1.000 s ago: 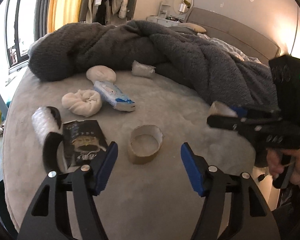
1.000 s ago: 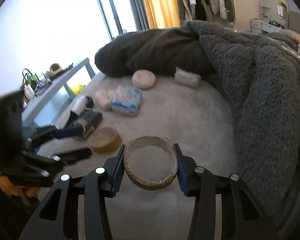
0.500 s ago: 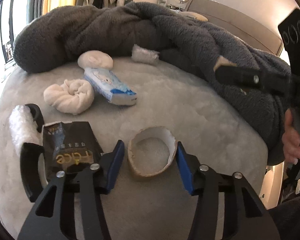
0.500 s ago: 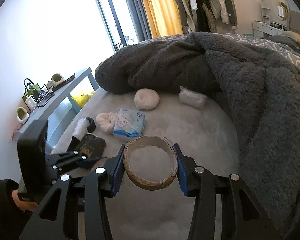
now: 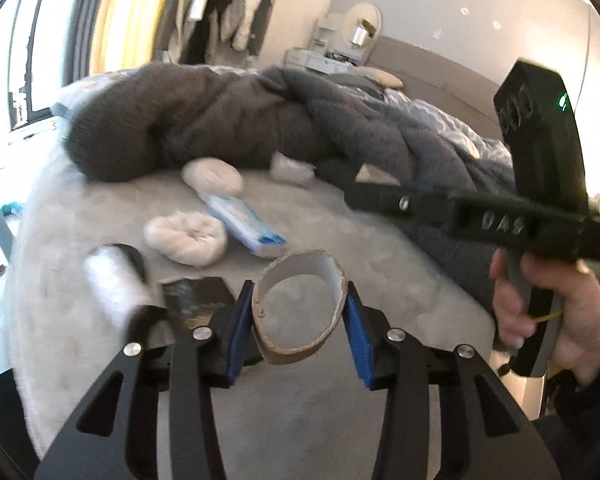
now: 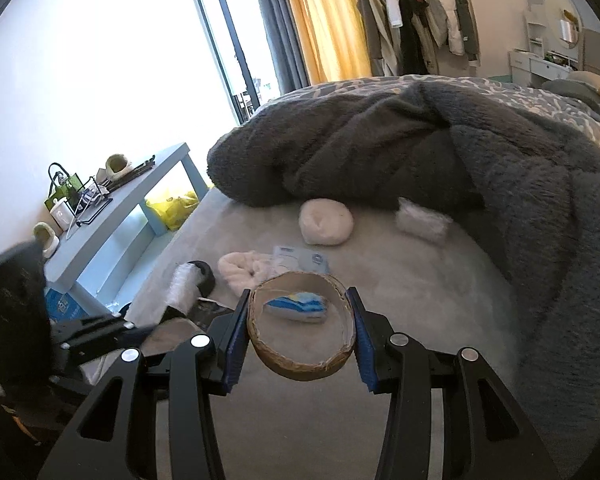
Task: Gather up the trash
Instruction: 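Grasp the second tape roll with the left gripper and lift it, then carry both tape rolls over the teal bin while lowering them inside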
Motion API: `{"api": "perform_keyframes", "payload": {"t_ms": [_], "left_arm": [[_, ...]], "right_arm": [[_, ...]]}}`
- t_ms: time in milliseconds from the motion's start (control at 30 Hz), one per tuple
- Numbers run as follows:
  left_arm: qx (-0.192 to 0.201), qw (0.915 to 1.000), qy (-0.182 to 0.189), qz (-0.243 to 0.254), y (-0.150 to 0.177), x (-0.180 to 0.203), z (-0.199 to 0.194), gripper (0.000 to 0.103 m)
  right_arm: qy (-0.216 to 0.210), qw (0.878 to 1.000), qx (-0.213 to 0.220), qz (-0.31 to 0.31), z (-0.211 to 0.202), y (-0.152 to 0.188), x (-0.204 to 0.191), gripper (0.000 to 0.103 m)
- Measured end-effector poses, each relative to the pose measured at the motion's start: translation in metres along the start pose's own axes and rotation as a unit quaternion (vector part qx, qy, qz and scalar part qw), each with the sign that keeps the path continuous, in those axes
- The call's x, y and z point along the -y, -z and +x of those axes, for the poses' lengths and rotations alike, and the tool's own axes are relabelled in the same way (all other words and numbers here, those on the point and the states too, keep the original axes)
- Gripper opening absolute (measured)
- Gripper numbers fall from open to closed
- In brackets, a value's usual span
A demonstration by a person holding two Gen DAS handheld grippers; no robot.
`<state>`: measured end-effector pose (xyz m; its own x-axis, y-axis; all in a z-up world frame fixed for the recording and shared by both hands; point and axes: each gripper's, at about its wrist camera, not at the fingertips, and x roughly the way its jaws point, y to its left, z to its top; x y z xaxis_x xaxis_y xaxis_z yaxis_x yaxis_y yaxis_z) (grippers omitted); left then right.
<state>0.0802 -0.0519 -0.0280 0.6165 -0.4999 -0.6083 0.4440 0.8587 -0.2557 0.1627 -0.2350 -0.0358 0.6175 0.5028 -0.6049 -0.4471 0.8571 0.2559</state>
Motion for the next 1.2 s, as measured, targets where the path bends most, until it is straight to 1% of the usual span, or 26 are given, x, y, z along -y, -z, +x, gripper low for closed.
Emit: {"api": "perform_keyframes", "payload": {"t_ms": [167, 233, 367, 500, 667, 833, 967, 1200], "left_arm": [[0.014, 0.9992, -0.035, -0.013, 0.004, -0.025, -0.024, 0.046], [0.017, 0.9984, -0.051, -0.02, 0.006, -0.037, -0.032, 0.046], [0.035, 0.9956, -0.079, -0.038, 0.009, -0.063, -0.053, 0.046], [0.041, 0.9923, -0.104, -0.054, 0.012, -0.088, -0.069, 0.046], [0.039, 0.9871, -0.138, -0.072, 0.018, -0.117, -0.086, 0.046], [0.032, 0.9824, -0.163, -0.086, 0.029, -0.146, -0.099, 0.046], [0.015, 0.9771, -0.185, -0.104, 0.039, -0.173, -0.105, 0.046], [-0.014, 0.9681, -0.212, -0.134, 0.061, -0.212, -0.117, 0.046]], "right_arm": [[-0.004, 1.0, -0.006, -0.003, 0.018, -0.004, -0.02, 0.046], [-0.008, 1.0, -0.008, -0.014, 0.025, -0.006, -0.032, 0.046], [-0.017, 1.0, -0.012, -0.021, 0.041, -0.012, -0.054, 0.046], [-0.027, 0.999, -0.019, -0.033, 0.057, -0.02, -0.078, 0.046], [-0.046, 0.997, -0.02, -0.052, 0.073, -0.029, -0.116, 0.046], [-0.049, 0.996, -0.027, -0.074, 0.089, -0.033, -0.152, 0.046], [-0.055, 0.995, -0.035, -0.08, 0.103, -0.034, -0.174, 0.046], [-0.069, 0.992, -0.052, -0.094, 0.129, -0.032, -0.216, 0.046]]}}
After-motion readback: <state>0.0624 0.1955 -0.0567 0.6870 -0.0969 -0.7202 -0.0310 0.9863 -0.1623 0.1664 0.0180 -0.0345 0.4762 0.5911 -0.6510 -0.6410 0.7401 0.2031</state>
